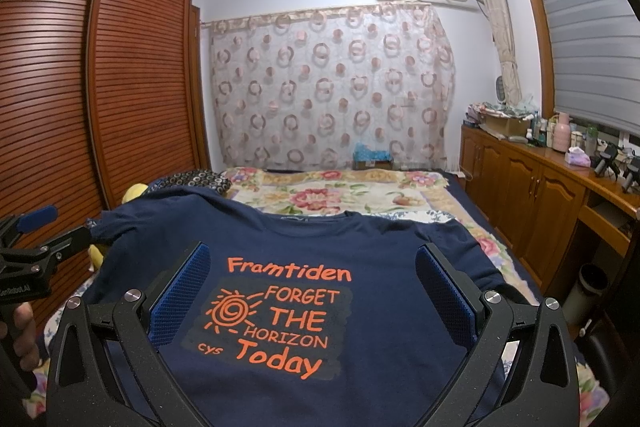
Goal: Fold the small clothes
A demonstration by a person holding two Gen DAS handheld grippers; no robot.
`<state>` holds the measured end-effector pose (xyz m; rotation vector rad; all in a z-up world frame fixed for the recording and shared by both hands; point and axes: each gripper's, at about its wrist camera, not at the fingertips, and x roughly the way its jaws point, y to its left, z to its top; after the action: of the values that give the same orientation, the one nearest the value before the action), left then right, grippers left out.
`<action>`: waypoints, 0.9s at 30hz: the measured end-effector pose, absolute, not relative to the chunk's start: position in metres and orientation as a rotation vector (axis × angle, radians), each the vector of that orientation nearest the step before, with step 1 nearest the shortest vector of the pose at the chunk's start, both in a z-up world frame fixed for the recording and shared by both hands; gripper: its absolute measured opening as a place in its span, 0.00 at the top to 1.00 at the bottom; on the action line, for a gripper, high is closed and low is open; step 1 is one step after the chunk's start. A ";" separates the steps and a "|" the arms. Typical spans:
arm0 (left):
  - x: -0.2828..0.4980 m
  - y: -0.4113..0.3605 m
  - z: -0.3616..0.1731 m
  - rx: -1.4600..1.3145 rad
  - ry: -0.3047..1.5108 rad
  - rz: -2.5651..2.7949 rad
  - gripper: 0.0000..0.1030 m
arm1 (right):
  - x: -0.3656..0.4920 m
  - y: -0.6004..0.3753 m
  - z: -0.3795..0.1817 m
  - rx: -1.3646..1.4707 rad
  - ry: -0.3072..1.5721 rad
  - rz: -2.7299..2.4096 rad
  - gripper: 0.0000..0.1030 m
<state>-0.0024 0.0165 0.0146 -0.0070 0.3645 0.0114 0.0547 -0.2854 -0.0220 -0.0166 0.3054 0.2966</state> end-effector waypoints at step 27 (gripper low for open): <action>0.001 0.026 0.009 -0.007 0.398 0.008 0.00 | 0.059 -0.281 -0.029 -0.025 0.322 0.307 0.00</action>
<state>0.0013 0.0259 0.0091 -0.0070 0.3980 0.0078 0.0586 -0.2810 -0.0293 -0.0248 0.3219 0.3070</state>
